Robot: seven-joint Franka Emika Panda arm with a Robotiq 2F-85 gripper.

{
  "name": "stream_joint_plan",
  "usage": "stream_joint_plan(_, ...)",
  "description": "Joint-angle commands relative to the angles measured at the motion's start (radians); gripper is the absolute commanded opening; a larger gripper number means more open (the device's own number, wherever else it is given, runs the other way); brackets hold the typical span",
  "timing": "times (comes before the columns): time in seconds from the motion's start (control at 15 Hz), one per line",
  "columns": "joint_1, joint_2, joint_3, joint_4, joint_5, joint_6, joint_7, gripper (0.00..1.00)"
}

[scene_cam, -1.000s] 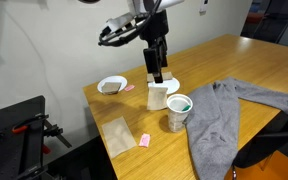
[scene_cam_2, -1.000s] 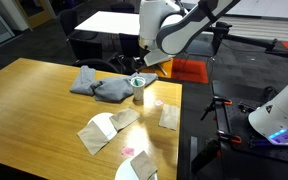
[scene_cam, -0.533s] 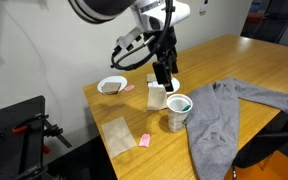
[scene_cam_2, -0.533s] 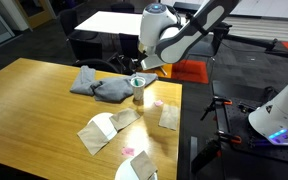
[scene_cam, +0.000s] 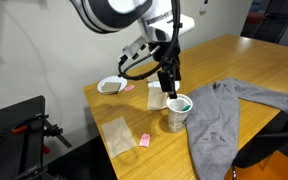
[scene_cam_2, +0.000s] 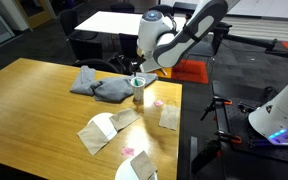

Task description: Remove the pen from the mug cup and place it on the table

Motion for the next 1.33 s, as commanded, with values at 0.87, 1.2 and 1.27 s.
stream_joint_plan(0.87, 0.002, 0.08, -0.003, 0.065, 0.044, 0.009, -0.032, 0.54)
stream_joint_plan(1.2, -0.001, 0.151, 0.003, 0.134, 0.084, -0.005, -0.042, 0.47)
stream_joint_plan(1.27, 0.001, 0.165, 0.001, 0.146, 0.088, -0.007, -0.041, 0.42)
